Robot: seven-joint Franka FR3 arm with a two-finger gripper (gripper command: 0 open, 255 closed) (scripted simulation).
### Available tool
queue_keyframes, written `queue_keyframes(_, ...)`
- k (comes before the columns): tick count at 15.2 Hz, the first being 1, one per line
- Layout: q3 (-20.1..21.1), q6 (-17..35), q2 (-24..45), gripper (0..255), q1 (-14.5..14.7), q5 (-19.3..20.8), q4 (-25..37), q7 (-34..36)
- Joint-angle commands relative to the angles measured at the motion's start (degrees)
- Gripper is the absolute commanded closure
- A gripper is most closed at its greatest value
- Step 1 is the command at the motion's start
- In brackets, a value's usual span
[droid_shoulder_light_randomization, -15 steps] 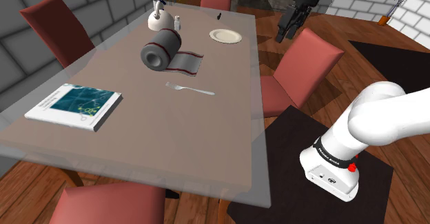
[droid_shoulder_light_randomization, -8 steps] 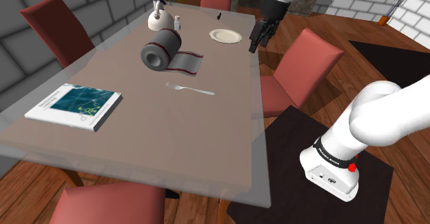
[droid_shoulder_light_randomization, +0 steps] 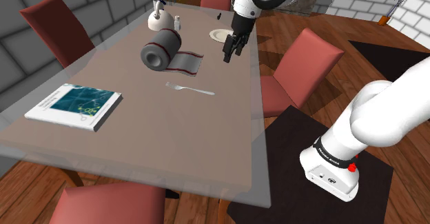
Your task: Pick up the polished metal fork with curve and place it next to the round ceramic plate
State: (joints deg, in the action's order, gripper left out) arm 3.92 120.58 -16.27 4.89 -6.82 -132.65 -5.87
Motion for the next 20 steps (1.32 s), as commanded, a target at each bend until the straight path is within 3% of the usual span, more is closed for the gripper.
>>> queue_keyframes(1, 0.85, 2.62, 4.56, 0, 0.51, 0.45, 2.02, 0.05)
queue_keyframes(10, 3.51, 9.86, 23.98, 0, 2.83, 4.74, 14.2, 1.17)
queue_keyframes(20, 3.95, 12.08, 43.71, 0, 6.77, 10.45, 31.33, 2.63)
